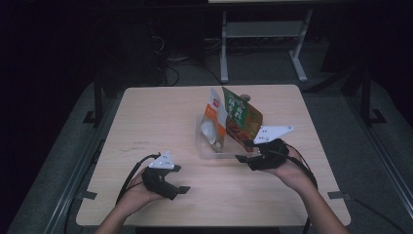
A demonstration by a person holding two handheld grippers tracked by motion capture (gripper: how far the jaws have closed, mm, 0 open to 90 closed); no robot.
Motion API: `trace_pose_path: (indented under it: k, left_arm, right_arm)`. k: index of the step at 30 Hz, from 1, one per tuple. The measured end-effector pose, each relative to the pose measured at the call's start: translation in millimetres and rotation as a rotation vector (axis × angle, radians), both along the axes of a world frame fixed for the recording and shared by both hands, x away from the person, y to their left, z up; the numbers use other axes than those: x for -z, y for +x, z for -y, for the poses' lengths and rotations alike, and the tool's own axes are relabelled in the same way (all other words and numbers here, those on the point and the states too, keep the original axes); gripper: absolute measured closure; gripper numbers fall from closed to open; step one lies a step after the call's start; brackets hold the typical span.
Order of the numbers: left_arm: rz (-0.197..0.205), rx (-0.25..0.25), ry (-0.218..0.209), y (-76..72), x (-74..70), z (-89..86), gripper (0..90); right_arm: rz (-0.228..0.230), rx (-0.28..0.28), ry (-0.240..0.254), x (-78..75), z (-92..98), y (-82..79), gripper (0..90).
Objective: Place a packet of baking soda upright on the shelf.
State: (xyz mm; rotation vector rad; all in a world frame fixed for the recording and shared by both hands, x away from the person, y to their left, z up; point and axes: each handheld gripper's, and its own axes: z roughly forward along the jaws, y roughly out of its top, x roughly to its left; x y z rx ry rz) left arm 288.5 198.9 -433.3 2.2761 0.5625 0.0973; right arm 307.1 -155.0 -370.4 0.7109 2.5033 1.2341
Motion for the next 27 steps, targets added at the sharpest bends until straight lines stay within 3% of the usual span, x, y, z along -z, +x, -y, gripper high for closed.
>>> trace_pose_path:
  k: [10, 16, 20, 27]
  left_arm:
    - [0.015, 0.015, 0.020, -2.0, 1.4, -2.6, 15.7]
    - [0.022, 0.017, 0.039, -9.0, 7.8, -10.1, 15.7]
    - [0.036, 0.015, 0.048, -14.6, 12.0, -16.0, 15.7]
    - [0.045, 0.015, 0.064, -21.4, 18.0, -22.5, 15.4]
  right_arm:
    - [-0.014, 0.011, -0.003, 29.7, 12.8, -13.4, 33.0]
    - [-0.029, 0.043, 0.025, 48.9, 19.3, -23.5, 28.6]
    - [-0.040, 0.054, -0.005, 64.2, 21.3, -31.5, 26.7]
    - [-0.051, 0.030, -0.040, 72.5, 16.8, -34.6, 23.9]
